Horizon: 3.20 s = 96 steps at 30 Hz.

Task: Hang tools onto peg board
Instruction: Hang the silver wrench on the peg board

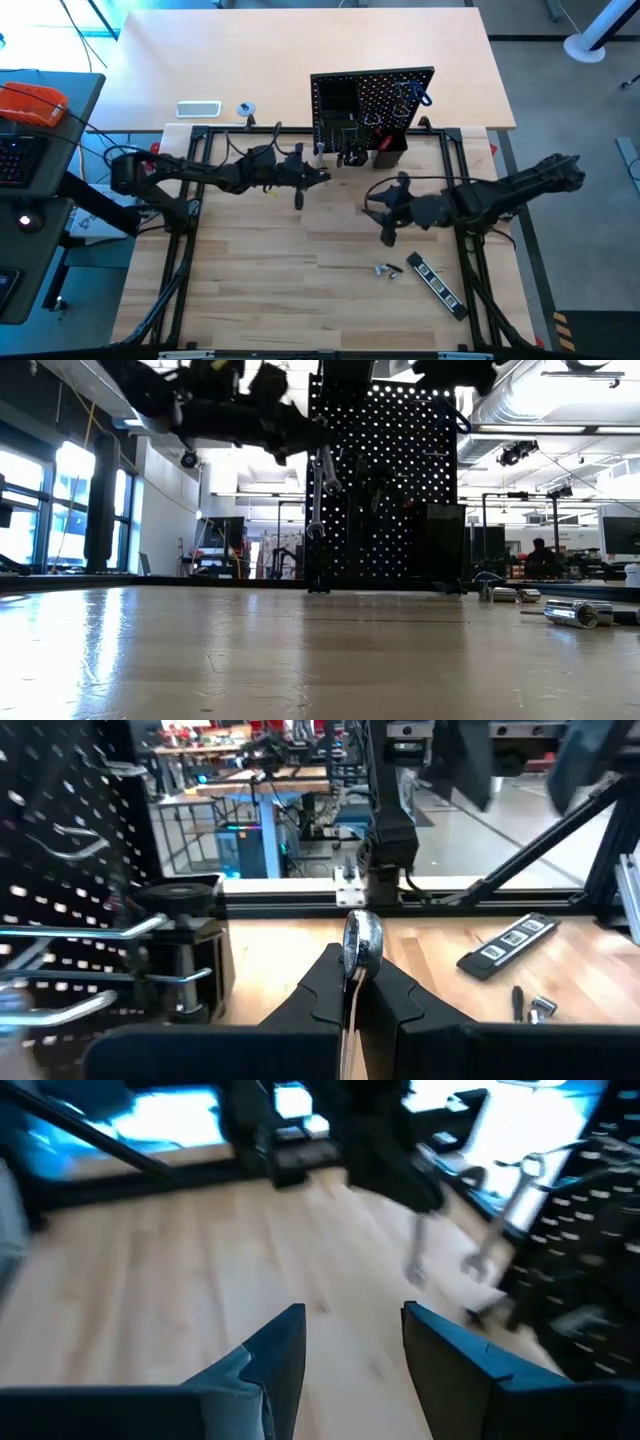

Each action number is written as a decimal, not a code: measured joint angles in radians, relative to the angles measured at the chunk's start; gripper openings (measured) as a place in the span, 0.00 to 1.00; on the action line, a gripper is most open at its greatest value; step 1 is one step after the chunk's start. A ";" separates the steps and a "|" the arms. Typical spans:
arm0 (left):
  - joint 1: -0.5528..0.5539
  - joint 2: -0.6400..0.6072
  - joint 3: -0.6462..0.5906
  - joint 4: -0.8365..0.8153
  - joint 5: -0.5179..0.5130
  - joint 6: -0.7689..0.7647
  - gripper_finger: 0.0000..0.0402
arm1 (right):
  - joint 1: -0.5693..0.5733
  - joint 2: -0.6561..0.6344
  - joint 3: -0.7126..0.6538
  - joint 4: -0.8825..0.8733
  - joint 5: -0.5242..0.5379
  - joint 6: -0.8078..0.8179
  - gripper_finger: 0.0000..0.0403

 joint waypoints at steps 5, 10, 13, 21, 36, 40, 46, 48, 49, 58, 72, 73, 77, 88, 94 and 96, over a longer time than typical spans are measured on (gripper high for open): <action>0.003 0.081 0.072 -0.004 0.057 -0.031 0.00 | -0.068 -0.003 -0.138 0.214 -0.098 0.001 0.40; -0.004 0.099 0.123 -0.022 0.211 -0.086 0.00 | -0.097 0.006 -0.299 0.462 -0.123 0.038 0.40; -0.018 0.099 0.127 -0.035 0.274 -0.111 0.00 | -0.093 0.012 -0.356 0.569 -0.132 0.035 0.40; -0.075 0.100 0.131 -0.007 0.315 -0.135 0.00 | -0.097 0.144 -0.364 0.723 -0.221 -0.002 0.40; -0.120 0.099 0.131 -0.016 0.313 -0.159 0.00 | -0.095 0.379 -0.176 0.698 -0.162 -0.094 0.37; -0.119 0.099 0.130 -0.003 0.311 -0.156 0.00 | -0.095 0.399 -0.170 0.687 -0.162 -0.073 0.24; -0.119 0.099 0.130 0.007 0.305 -0.142 0.00 | -0.094 0.399 -0.170 0.686 -0.165 -0.087 0.03; -0.119 0.099 0.130 0.015 0.304 -0.143 0.00 | -0.093 0.399 -0.170 0.700 -0.143 -0.089 0.04; -0.119 0.099 0.130 0.018 0.299 -0.143 0.00 | -0.092 0.399 -0.170 0.705 -0.135 -0.094 0.04; -0.120 0.099 0.130 0.038 0.296 -0.164 0.13 | -0.078 0.399 -0.171 0.779 -0.056 -0.174 0.01; -0.120 0.099 0.129 0.060 0.296 -0.158 0.24 | -0.026 0.391 -0.171 0.831 0.057 -0.239 0.00; -0.120 0.099 0.129 0.064 0.296 -0.157 0.24 | -0.024 0.389 -0.171 0.838 0.059 -0.241 0.00; -0.120 0.099 0.129 0.090 0.296 -0.150 0.19 | -0.022 0.389 -0.171 0.846 0.065 -0.248 0.00; -0.127 0.098 0.130 0.122 0.299 -0.135 0.04 | -0.021 0.389 -0.171 0.903 0.080 -0.270 0.00; -0.131 0.098 0.130 0.123 0.293 -0.132 0.05 | -0.016 0.389 -0.171 0.905 0.098 -0.279 0.00; -0.131 0.098 0.130 0.121 0.293 -0.128 0.05 | -0.011 0.389 -0.171 0.906 0.103 -0.286 0.00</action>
